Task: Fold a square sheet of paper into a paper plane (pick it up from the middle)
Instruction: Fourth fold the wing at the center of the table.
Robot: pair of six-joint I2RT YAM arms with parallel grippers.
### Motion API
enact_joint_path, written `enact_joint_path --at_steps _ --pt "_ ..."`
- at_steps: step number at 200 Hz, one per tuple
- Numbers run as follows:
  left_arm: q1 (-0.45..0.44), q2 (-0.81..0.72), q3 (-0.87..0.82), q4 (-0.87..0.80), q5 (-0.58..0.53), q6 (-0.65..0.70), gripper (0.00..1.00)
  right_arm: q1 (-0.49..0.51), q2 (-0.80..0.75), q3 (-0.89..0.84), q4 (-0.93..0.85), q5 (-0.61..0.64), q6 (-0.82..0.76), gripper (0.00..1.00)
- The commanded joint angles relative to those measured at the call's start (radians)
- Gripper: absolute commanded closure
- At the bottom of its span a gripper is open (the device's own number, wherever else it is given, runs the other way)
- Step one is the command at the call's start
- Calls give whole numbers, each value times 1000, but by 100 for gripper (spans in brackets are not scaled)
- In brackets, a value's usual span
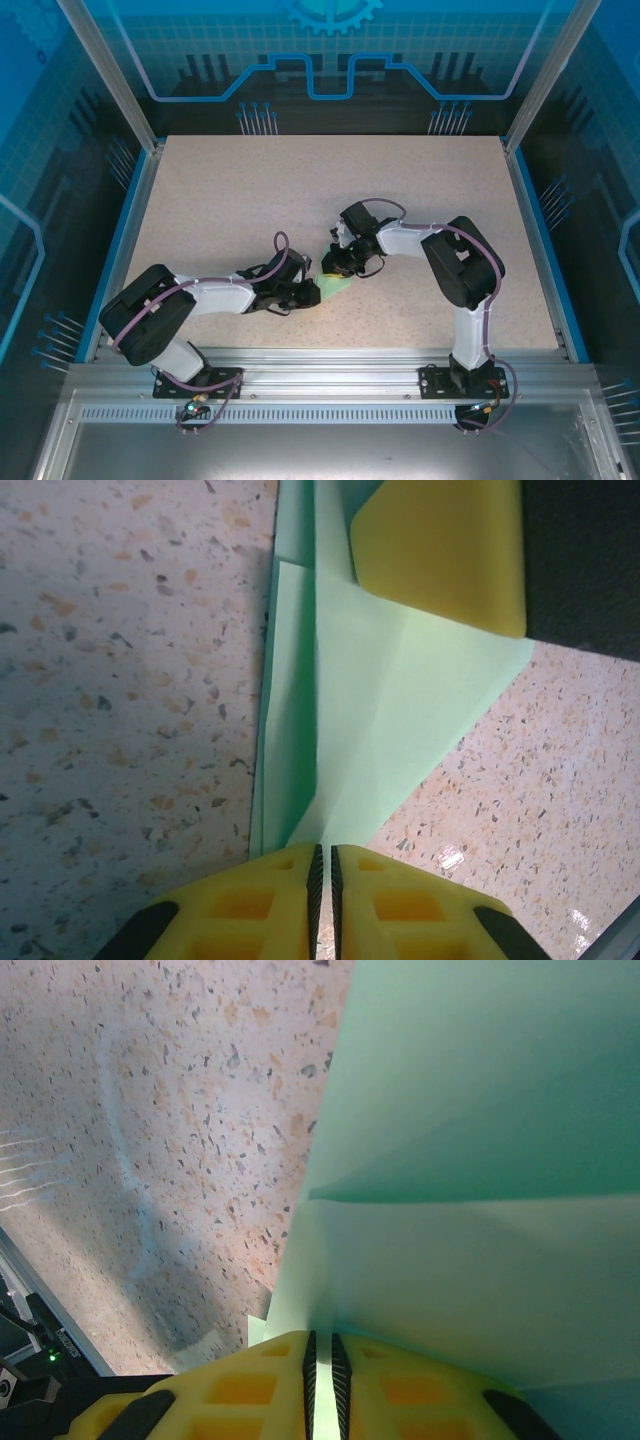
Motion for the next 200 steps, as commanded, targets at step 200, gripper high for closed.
enact_joint_path --at_steps 200 --pt "15 -226 39 -174 -4 -26 77 -2 65 -5 -42 73 14 83"
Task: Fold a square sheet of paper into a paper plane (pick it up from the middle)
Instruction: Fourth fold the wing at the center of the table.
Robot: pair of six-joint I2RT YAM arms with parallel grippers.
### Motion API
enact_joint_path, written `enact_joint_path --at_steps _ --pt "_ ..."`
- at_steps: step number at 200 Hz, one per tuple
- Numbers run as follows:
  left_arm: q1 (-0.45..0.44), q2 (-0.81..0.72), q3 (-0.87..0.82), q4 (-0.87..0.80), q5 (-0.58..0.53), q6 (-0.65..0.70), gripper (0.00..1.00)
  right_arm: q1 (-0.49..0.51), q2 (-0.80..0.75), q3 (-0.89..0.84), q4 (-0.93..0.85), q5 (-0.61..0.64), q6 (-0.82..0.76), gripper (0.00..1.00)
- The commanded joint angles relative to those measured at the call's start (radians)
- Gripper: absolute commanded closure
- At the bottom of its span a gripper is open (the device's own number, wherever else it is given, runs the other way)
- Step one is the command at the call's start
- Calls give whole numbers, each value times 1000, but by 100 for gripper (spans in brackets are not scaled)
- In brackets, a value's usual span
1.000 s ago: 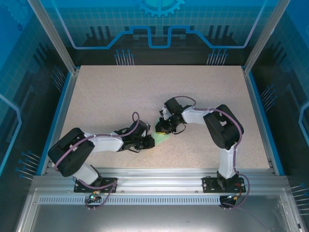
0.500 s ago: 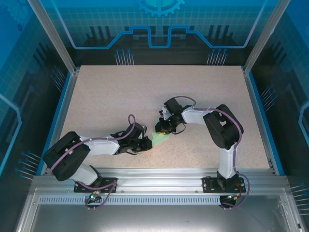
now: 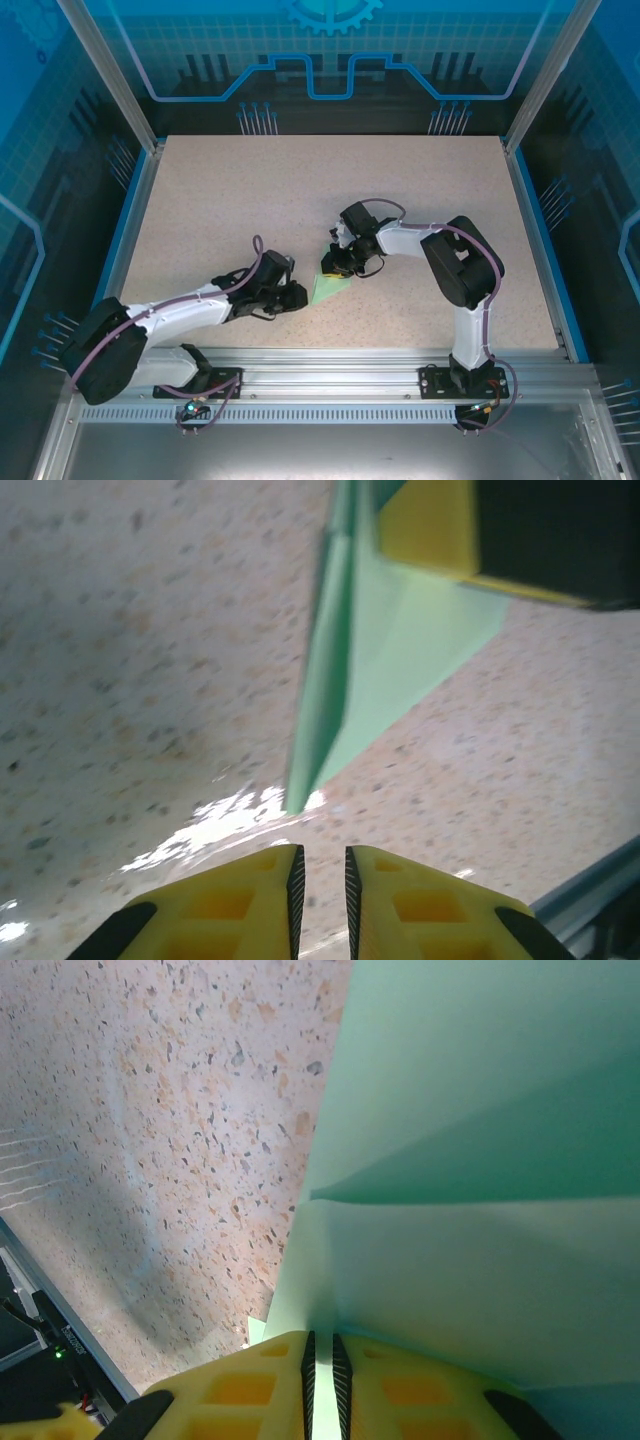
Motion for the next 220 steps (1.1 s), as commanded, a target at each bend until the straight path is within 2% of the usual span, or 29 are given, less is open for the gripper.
enact_joint_path --at_steps 1,58,102,142,172,220 --pt "9 50 65 55 45 30 77 -2 61 -7 -42 84 10 83" --pt "8 220 99 218 71 37 78 -4 59 -10 -46 85 9 83" --pt "10 313 79 318 37 43 79 -4 56 -14 -44 83 9 83" --pt "13 361 56 208 -50 4 83 -4 55 -18 -40 81 10 83" --pt "12 404 5 196 -56 -35 86 -4 31 -16 -23 67 11 82" --pt "13 422 -25 190 -62 -49 87 -32 -143 -81 39 103 45 82"
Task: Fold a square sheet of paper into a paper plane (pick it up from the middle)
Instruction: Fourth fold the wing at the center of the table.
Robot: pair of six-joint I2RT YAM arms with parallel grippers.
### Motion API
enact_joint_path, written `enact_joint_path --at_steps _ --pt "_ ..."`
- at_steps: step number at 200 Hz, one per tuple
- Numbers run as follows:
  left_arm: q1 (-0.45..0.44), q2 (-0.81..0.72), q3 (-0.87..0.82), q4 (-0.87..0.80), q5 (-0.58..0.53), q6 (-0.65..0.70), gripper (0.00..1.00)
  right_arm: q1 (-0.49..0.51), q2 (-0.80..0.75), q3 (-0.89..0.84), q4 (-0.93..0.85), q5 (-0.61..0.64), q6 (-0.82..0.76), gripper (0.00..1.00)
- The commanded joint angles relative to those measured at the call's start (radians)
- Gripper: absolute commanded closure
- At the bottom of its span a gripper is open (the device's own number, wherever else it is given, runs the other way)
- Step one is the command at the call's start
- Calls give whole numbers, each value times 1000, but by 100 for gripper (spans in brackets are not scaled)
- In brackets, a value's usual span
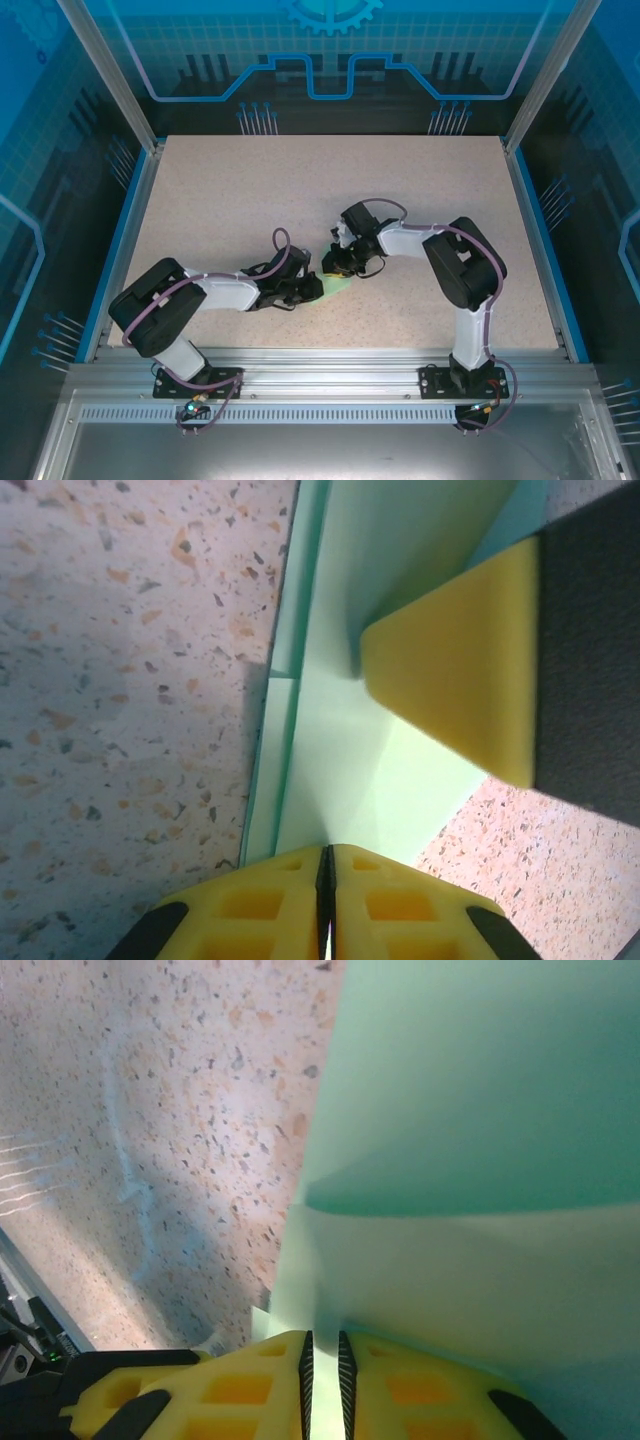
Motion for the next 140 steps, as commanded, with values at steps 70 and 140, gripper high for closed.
enact_joint_path --at_steps 70,140 --pt "9 79 -40 -155 -62 -9 87 -9 -202 -125 109 16 45 82" --pt "10 87 -28 -174 -56 6 88 27 -16 -71 163 22 75 84"
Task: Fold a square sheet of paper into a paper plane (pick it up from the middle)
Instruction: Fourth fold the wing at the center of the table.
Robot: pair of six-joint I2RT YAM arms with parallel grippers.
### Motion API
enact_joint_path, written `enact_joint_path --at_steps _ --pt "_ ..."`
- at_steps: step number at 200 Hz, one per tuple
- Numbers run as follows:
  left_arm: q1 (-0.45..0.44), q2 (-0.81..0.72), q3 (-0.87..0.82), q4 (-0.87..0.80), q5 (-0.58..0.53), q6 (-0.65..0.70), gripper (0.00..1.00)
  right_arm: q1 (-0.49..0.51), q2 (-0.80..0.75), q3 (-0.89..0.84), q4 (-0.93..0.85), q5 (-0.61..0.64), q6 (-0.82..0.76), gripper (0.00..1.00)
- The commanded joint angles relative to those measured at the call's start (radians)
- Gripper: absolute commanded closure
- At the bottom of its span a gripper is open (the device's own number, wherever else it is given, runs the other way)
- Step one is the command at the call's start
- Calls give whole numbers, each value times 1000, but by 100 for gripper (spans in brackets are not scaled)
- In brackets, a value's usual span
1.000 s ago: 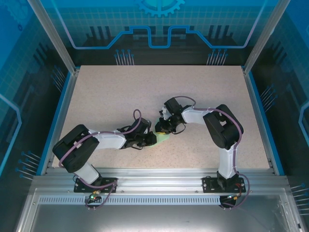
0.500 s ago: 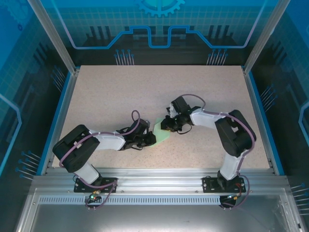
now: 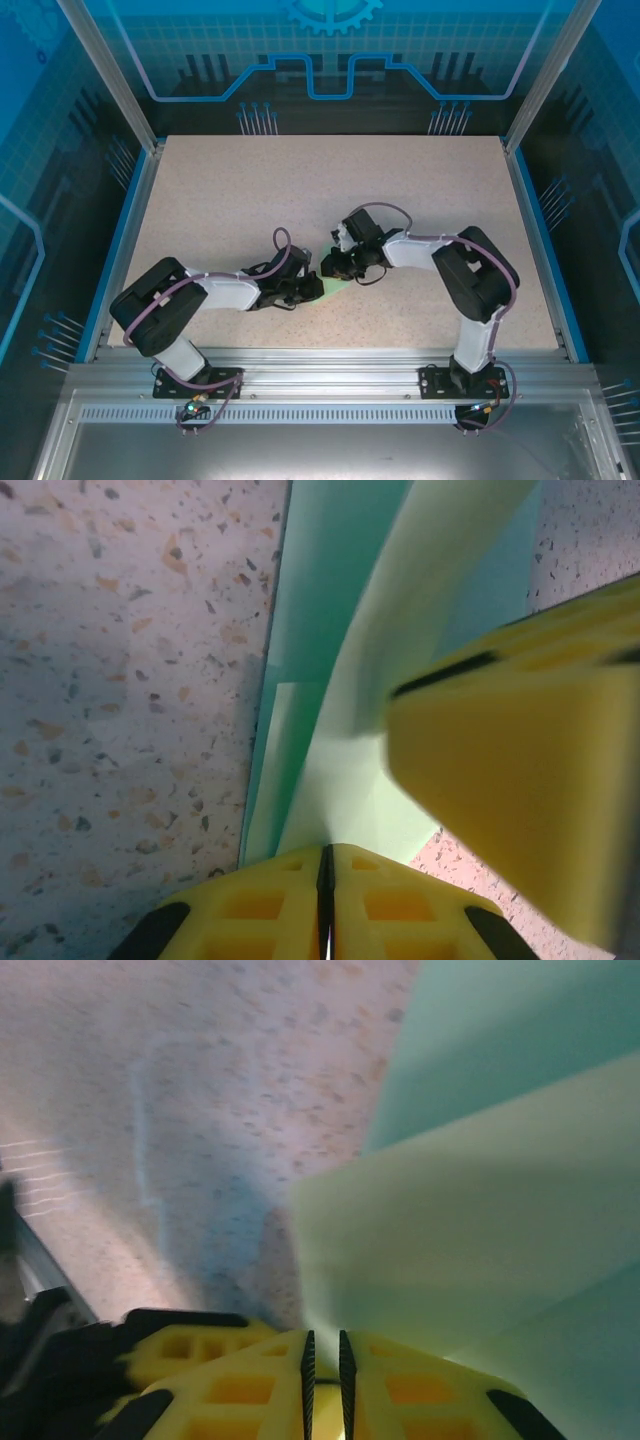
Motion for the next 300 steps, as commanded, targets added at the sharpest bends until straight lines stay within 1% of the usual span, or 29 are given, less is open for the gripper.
enact_joint_path --at_steps 1,64,86,112,151,207,232,273,289,300 --pt "9 79 -37 -175 -56 6 88 -14 53 35 25 7 10 84" --pt "9 85 -78 -178 -65 6 89 -120 100 99 -56 98 -35 84" --pt "8 91 -85 -176 -65 5 90 -164 130 123 -59 104 -40 84" --pt "8 91 -87 -172 -63 2 90 -215 166 146 -46 83 -44 84" --pt "10 93 -85 -170 -59 4 90 -259 179 192 -53 52 -54 83" --pt "9 94 -84 -170 -58 1 90 -290 179 247 -139 83 -92 82" --pt "9 91 -83 -169 -58 1 90 -297 111 235 -147 64 -111 81" --pt "9 87 -75 -170 -53 1 90 -266 -43 186 -177 84 -127 79" --pt "9 89 -72 -168 -51 1 89 -237 -77 151 -157 60 -120 78" --pt "8 91 -69 -169 -48 3 89 -200 -82 132 -138 33 -109 78"
